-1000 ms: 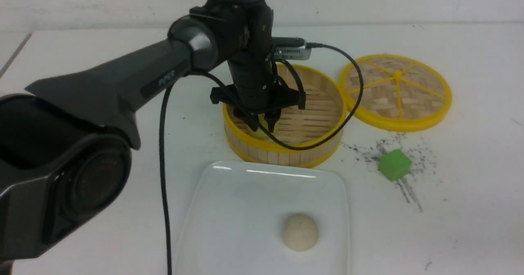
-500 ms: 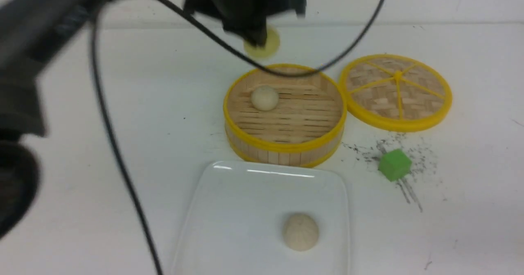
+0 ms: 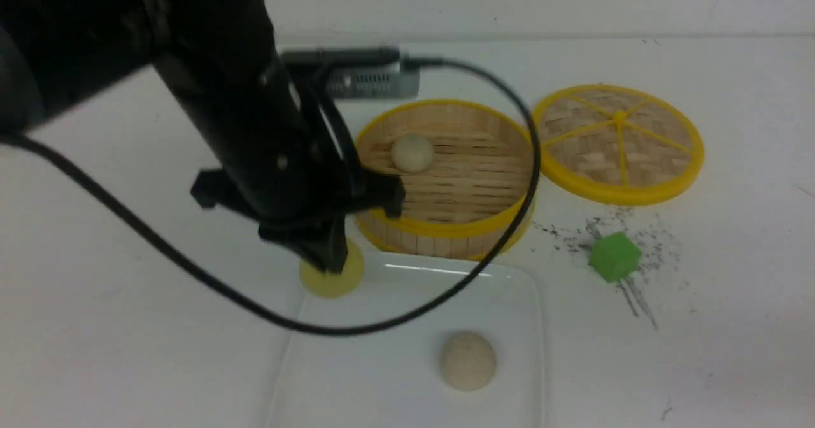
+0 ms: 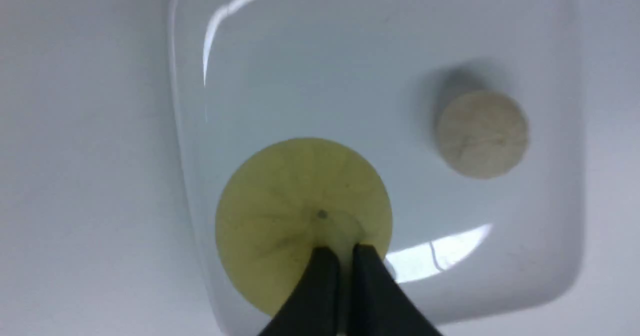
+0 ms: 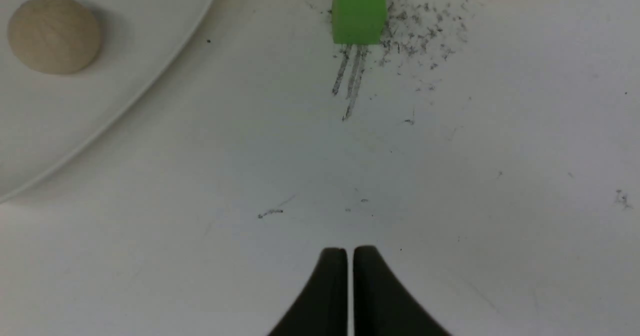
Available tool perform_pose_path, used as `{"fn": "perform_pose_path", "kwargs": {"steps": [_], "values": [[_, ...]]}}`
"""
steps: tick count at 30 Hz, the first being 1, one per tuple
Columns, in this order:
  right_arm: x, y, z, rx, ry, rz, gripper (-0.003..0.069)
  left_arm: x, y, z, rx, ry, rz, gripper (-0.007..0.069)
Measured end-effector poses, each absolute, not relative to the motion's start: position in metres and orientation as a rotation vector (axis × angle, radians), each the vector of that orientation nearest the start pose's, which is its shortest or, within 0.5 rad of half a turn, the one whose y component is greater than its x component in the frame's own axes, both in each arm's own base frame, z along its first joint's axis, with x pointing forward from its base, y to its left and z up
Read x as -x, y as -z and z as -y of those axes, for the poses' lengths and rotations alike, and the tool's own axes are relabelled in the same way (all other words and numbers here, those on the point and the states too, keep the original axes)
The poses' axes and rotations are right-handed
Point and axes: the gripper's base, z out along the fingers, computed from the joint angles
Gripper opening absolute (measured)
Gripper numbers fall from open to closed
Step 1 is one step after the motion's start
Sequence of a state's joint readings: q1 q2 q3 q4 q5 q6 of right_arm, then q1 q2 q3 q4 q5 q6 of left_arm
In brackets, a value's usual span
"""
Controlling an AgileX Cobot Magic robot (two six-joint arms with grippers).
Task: Put the steamed buns into the plate on the white tablecloth.
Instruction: 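Carry the bun from the bamboo steamer to the plate with the left gripper, then reach into the bamboo steamer and grasp a bun with the left gripper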
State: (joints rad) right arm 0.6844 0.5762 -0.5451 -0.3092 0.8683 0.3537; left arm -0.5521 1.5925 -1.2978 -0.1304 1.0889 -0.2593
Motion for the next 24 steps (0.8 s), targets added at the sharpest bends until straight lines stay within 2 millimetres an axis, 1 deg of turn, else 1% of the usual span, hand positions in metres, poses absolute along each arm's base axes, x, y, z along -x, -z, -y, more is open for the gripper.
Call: {"fn": "perform_pose_path", "kwargs": {"steps": [2, 5, 8, 12, 13, 14, 15, 16, 17, 18, 19, 20, 22, 23, 24], "values": [[-0.088, -0.282, -0.044, 0.507, -0.139, -2.28, 0.0045, -0.266, -0.264, 0.177, -0.333, 0.343, -2.897, 0.0024], [-0.088, -0.282, -0.044, 0.507, -0.139, -2.28, 0.0047, -0.268, -0.24, 0.179, -0.291, 0.374, -2.889, 0.0036], [-0.088, -0.282, -0.044, 0.507, -0.139, -2.28, 0.005, -0.271, -0.229, 0.182, -0.285, 0.386, -2.891, 0.0068], [-0.088, -0.282, -0.044, 0.507, -0.139, -2.28, 0.0057, -0.276, -0.214, 0.186, -0.289, 0.383, -2.919, 0.0171], [-0.088, -0.282, -0.044, 0.507, -0.139, -2.28, 0.0057, -0.276, -0.213, 0.186, -0.288, 0.382, -2.921, 0.0184], [-0.087, -0.282, -0.044, 0.507, -0.138, -2.281, 0.0057, -0.277, -0.212, 0.187, -0.29, 0.381, -2.922, 0.0225], [-0.087, -0.282, -0.044, 0.507, -0.138, -2.281, 0.0057, -0.278, -0.214, 0.187, -0.296, 0.38, -2.924, 0.0258], [-0.087, -0.282, -0.044, 0.507, -0.138, -2.281, 0.0059, -0.281, -0.223, 0.189, -0.31, 0.379, -2.914, 0.0303], [-0.087, -0.282, -0.044, 0.507, -0.138, -2.281, 0.0059, -0.285, -0.232, 0.191, -0.323, 0.378, -2.897, 0.0332], [-0.087, -0.282, -0.044, 0.507, -0.138, -2.281, 0.0059, -0.286, -0.234, 0.191, -0.326, 0.378, -2.894, 0.0337], [-0.087, -0.282, -0.044, 0.507, -0.138, -2.281, 0.0061, -0.289, -0.245, 0.193, -0.34, 0.376, -2.875, 0.0357], [-0.087, -0.282, -0.044, 0.507, -0.138, -2.282, 0.0063, -0.298, -0.27, 0.196, -0.362, 0.372, -2.827, 0.0391], [-0.087, -0.282, -0.044, 0.507, -0.137, -2.283, 0.0066, -0.309, -0.298, 0.202, -0.365, 0.377, -2.776, 0.0407], [-0.087, -0.282, -0.044, 0.507, -0.137, -2.283, 0.0066, -0.309, -0.297, 0.202, -0.364, 0.373, -2.779, 0.0408], [-0.087, -0.282, -0.044, 0.507, -0.137, -2.283, 0.0069, -0.319, -0.312, 0.207, -0.355, 0.374, -2.745, 0.0412]]}}
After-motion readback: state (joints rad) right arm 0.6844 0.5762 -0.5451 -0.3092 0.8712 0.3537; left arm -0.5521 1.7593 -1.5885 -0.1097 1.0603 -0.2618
